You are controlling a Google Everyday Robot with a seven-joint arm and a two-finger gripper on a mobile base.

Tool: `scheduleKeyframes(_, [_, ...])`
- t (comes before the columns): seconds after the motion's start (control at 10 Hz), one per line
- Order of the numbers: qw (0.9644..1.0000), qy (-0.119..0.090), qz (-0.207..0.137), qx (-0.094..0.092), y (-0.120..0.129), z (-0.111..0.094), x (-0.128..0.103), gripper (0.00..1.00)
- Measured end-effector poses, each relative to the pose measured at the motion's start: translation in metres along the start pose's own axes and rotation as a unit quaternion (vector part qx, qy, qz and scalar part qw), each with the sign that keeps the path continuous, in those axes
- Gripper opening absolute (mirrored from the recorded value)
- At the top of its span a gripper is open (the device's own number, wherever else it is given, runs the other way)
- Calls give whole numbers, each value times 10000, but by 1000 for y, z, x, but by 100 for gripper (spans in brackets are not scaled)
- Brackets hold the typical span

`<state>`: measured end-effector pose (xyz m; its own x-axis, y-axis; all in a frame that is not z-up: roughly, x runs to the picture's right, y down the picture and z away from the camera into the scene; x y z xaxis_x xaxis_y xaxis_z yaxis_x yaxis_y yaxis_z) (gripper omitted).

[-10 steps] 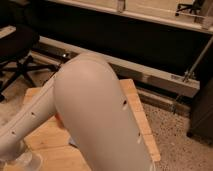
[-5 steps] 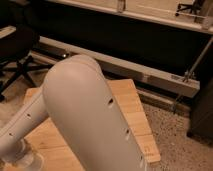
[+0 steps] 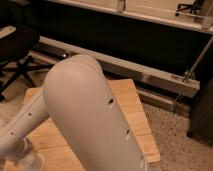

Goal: Place the ceramic cup over the eraser

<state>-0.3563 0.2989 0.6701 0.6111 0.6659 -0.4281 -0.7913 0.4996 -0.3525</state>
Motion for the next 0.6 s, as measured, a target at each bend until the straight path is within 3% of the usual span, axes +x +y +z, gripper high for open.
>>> scheduleKeyframes(0.3, [9999,-14,104,-30,-9,-5,0,0])
scheduleKeyframes(0.6, [9967,-287,732,-205,-77,-50,-4,0])
